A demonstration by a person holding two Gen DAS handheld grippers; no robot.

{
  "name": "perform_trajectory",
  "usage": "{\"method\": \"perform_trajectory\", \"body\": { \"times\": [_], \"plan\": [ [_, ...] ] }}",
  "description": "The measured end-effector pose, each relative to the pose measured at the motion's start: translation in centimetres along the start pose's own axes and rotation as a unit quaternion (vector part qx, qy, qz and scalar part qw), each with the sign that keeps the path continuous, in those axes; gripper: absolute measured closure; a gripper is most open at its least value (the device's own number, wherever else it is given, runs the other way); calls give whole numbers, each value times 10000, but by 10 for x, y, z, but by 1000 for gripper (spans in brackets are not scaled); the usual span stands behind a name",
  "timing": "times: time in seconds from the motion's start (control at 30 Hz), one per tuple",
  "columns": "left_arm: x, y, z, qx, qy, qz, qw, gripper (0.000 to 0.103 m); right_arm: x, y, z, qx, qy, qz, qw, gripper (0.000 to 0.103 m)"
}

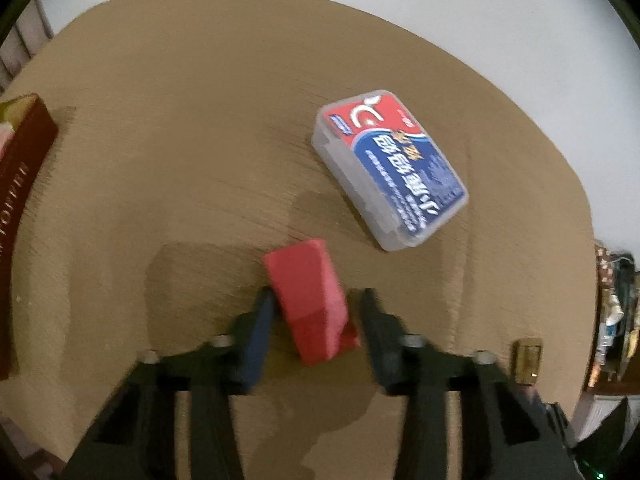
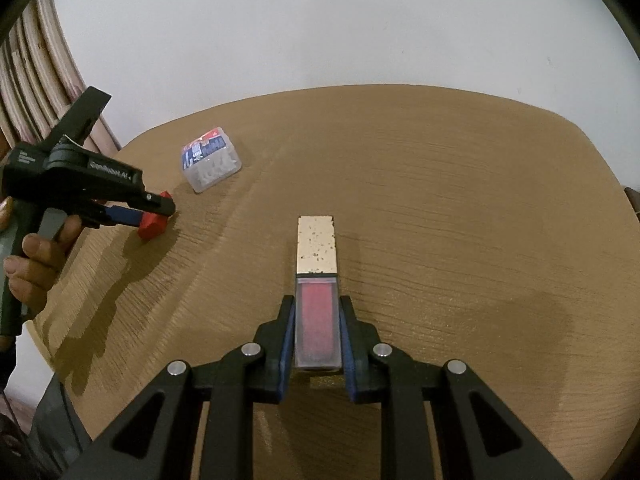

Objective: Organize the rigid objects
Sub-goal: 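Grasp the red rectangular block with the left gripper, then carry the red block into the tin and open the left gripper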

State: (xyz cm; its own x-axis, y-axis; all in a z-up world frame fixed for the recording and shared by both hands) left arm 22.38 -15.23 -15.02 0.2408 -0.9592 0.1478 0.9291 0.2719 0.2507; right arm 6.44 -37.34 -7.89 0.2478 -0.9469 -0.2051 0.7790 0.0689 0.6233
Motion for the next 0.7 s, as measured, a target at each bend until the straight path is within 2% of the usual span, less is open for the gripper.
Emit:
{"method": "perform_trajectory", "body": {
  "times": [0.13, 0.27, 0.37, 0.57, 0.7],
  "plan": [
    [-13, 3, 3, 61, -227, 145, 9996, 75, 2, -1, 1, 6, 9, -34, 10000, 83],
    [-18, -7, 21, 212, -171, -88, 9996, 75, 0, -1, -2, -5, -27, -19, 10000, 83],
    [-33, -13, 53, 460, -120, -322, 9983, 75, -3, 0, -3, -12, -87, 27, 10000, 83],
    [-109, -21, 119, 620, 131, -397, 9972, 75, -5, 0, -4, -27, -138, 54, 9999, 83],
    [-177, -6, 144, 576, 417, -299, 9970, 75, -7, 0, -5, -32, -202, 92, 9997, 83]
  ]
}}
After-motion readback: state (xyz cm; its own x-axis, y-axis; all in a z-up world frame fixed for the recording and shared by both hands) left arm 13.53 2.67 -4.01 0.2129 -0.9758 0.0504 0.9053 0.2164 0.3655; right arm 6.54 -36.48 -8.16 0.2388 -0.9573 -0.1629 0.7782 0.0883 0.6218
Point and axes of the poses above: each gripper's, at about its wrist camera, not at the fingertips, and z roughly against the way its jaws point, x to its right, y to its top, the point moved 7 cm from there along -z, roughly the way its jaws point, and after that the axes turned 2 degrees about x, right-handed, at the moved point
